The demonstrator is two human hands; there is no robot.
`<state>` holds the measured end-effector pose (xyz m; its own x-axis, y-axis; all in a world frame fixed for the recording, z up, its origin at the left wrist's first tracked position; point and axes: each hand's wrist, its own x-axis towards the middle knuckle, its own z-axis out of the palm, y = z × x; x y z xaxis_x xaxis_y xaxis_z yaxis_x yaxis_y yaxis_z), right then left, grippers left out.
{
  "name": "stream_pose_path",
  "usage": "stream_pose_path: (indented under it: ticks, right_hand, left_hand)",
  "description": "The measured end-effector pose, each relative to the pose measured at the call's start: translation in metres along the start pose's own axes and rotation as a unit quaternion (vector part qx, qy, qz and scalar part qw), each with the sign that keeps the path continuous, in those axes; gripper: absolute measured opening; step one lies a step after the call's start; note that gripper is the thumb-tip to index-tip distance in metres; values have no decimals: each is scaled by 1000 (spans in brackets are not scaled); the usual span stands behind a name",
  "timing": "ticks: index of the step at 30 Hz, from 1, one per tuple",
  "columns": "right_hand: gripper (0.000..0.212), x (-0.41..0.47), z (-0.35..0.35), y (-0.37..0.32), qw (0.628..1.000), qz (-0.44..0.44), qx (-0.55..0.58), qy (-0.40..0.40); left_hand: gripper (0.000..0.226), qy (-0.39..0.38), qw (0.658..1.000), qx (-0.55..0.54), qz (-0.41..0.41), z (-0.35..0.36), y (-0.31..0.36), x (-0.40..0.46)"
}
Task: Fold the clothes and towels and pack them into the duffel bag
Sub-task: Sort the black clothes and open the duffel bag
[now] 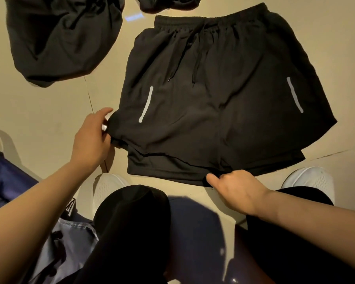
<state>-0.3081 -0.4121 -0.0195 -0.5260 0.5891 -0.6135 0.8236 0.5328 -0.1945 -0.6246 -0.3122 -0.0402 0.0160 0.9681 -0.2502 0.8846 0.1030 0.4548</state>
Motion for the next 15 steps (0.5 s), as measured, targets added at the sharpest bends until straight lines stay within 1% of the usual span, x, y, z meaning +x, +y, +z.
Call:
stream_pose_path:
  ticks: [2, 3, 5, 6, 7, 8, 9, 11, 13, 15]
  right_hand:
    - [17, 0, -6, 0, 995, -17, 0, 97]
    - [19, 1, -11, 0, 988, -5, 20, 153]
    - [25, 11, -31, 7, 968, 22, 83, 236]
    - [24, 20, -47, 13, 957, 36, 103, 268]
    - [24, 30, -60, 23, 951, 59, 116, 280]
    - [30, 41, -71, 35, 952, 81, 124, 269]
    - [42, 53, -80, 48, 959, 105, 125, 231]
    - [63, 74, -89, 70, 972, 144, 136, 124]
    - [71, 88, -90, 87, 971, 184, 149, 45]
    - [72, 93, -86, 98, 966, 215, 143, 16]
  left_hand:
    - [53, -15, 1000, 5, 21, 3, -3, -10]
    - [54, -17, 1000, -9, 18, 3, -2, -15]
    - [56, -19, 998, -64, -15, 5, 4, -23]
    - [58, -23, 994, -97, -44, 7, 8, -26]
    - [60, -24, 989, -129, -75, 10, 13, -29]
    - [62, -22, 981, -160, -108, 13, 16, -31]
    - [63, -14, 971, -192, -141, 16, 18, -32]
    - [62, 6, 946, -253, -201, 19, 22, -31]
    - [62, 11, 934, -280, -223, 19, 26, -29]
    - [60, 11, 938, -272, -216, 18, 29, -26]
